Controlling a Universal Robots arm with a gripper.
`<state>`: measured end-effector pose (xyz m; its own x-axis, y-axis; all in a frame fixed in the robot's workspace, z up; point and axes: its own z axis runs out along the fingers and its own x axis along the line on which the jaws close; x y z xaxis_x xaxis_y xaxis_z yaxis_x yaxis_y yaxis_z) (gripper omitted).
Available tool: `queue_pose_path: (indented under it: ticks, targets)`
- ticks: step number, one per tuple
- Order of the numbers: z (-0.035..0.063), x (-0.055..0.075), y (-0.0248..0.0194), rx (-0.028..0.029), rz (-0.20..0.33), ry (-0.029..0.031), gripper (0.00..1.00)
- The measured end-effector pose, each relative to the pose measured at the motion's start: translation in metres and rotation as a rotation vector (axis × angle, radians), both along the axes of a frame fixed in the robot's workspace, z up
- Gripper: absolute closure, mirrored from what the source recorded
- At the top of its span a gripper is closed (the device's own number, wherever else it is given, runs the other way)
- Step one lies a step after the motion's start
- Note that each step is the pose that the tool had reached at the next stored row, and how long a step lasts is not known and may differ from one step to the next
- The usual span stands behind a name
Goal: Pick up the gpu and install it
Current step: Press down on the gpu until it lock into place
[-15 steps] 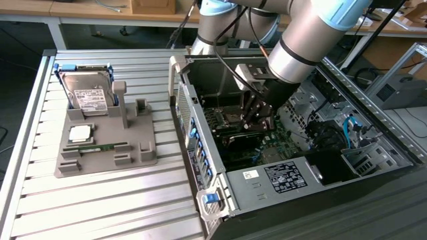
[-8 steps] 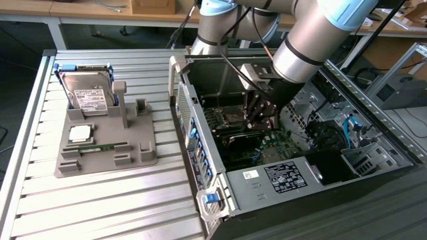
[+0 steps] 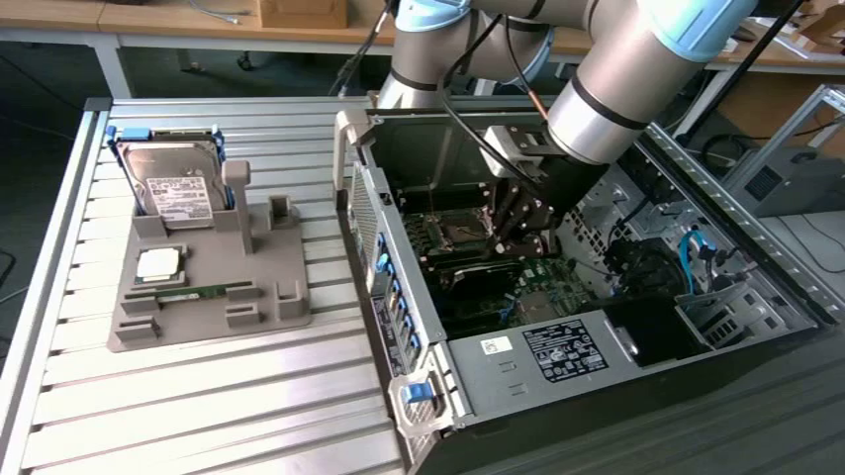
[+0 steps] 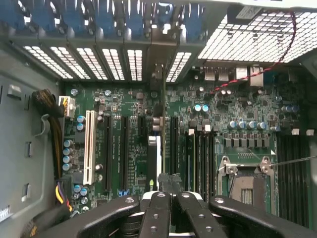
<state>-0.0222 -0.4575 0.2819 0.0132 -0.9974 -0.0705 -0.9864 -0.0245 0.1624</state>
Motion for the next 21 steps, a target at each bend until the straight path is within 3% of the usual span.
queue_pose_path:
  ticks: [21]
  targets:
    - [0.0,0.015,0.0,0.0,0.0,0.0024,0.89]
